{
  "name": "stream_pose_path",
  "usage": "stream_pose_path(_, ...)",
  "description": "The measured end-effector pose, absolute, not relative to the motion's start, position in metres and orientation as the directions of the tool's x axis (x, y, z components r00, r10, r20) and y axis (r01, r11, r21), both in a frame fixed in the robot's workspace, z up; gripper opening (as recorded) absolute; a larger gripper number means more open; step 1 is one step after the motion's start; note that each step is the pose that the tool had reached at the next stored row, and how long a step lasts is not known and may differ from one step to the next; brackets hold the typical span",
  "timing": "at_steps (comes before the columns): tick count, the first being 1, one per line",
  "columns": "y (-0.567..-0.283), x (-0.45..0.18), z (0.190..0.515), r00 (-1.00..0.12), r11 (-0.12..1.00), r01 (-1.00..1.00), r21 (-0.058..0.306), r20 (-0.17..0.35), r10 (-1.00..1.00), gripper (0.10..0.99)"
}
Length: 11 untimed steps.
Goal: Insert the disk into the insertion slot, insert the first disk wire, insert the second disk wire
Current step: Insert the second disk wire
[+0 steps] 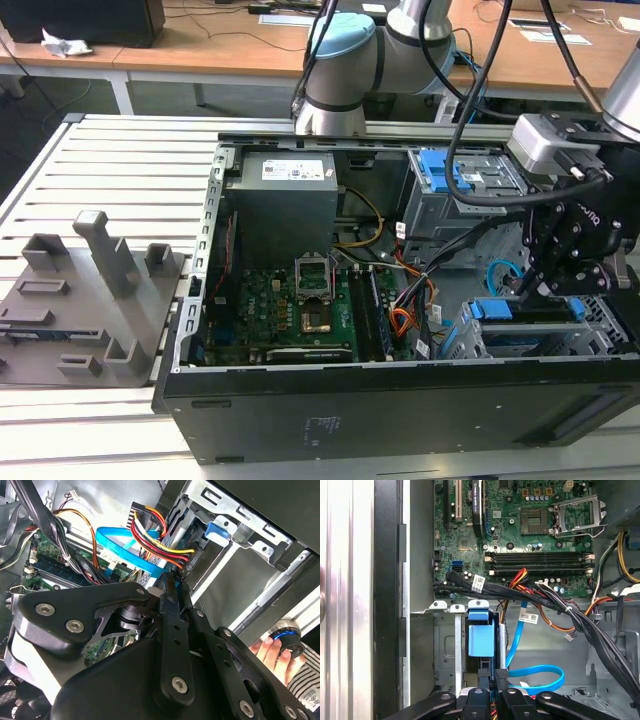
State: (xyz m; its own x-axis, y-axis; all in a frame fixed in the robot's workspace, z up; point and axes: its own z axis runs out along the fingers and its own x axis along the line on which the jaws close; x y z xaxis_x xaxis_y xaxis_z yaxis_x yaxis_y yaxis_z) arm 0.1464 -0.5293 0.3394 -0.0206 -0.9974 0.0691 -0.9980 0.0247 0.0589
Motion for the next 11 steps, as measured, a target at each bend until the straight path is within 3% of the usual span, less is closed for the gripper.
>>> stream_pose_path(11,-0.5319,0.1464,0.3318,-0.021,0.025,-0.998,0.059,0.070,-0.997,0.165)
